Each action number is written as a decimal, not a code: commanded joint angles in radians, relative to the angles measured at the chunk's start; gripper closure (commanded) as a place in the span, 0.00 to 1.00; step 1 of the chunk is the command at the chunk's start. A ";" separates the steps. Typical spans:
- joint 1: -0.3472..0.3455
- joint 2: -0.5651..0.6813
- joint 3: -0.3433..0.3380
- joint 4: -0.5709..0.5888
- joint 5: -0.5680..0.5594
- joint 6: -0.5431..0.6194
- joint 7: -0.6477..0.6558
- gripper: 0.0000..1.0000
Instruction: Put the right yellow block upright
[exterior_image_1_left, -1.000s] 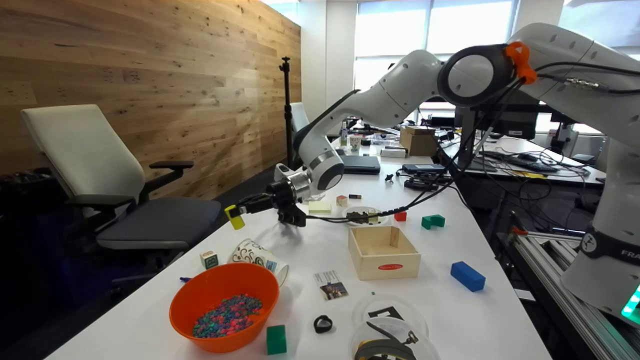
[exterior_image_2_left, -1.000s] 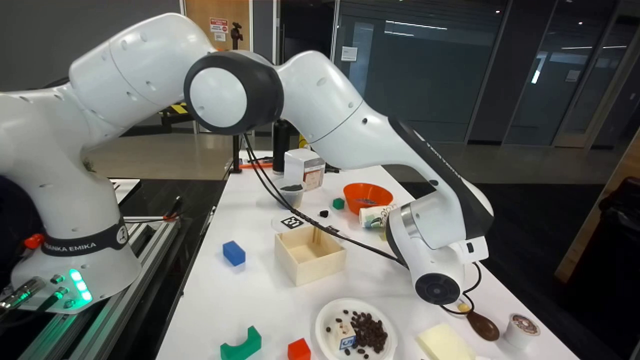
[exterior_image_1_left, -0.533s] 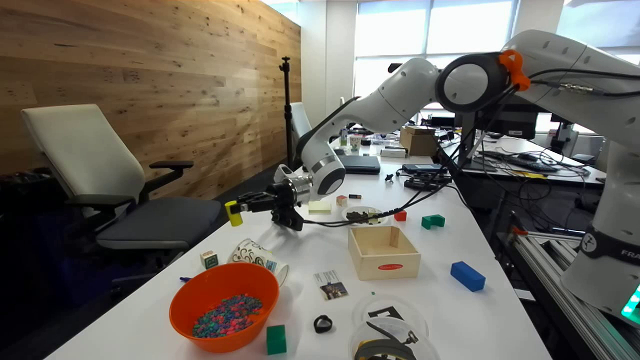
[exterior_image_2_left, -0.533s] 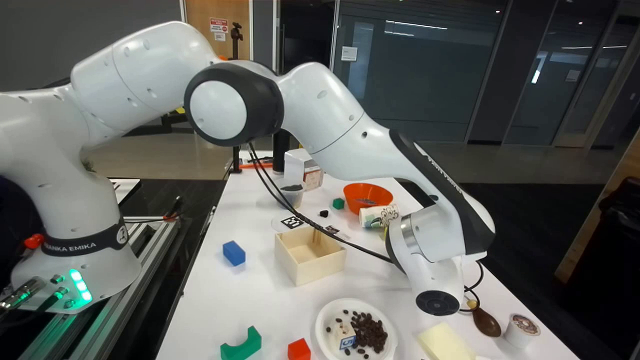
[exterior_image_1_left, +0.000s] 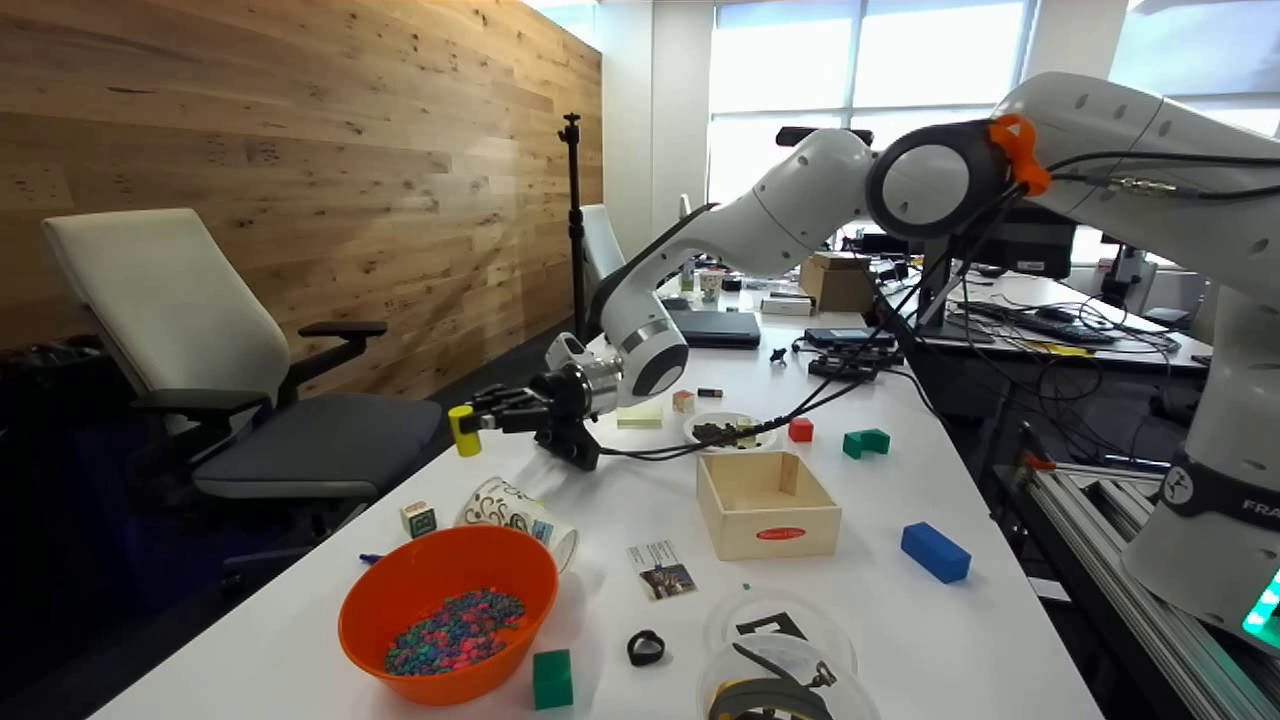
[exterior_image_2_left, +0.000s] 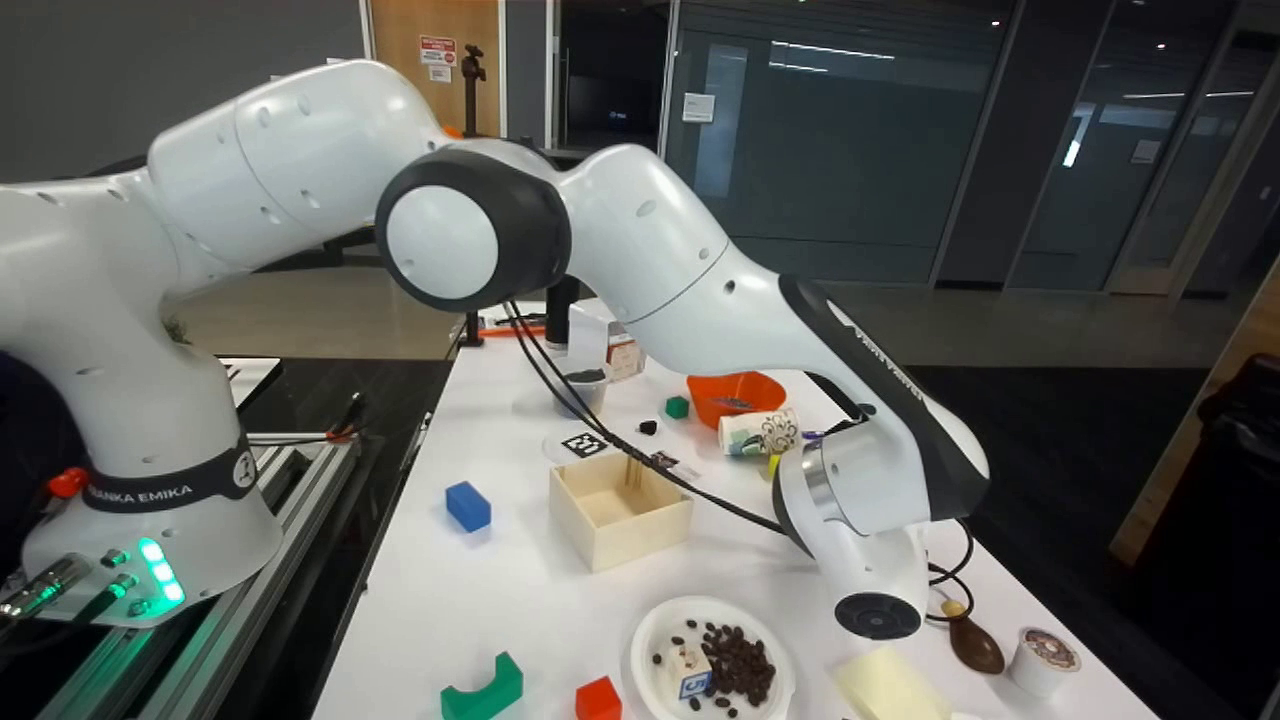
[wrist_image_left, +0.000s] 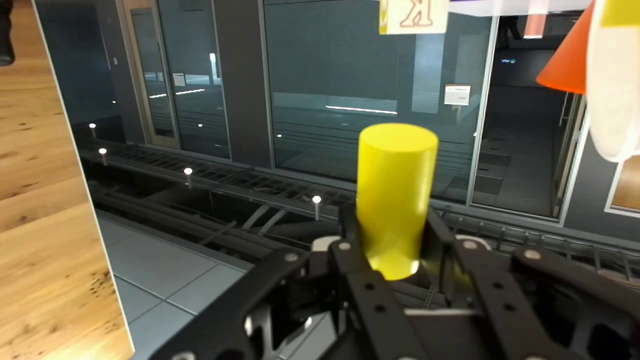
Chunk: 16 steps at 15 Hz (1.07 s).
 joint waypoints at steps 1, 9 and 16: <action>0.005 0.079 -0.014 0.074 0.017 0.005 -0.015 0.92; 0.031 0.094 -0.052 0.111 -0.026 0.064 0.024 0.92; 0.050 0.104 -0.073 0.134 -0.056 0.112 0.070 0.92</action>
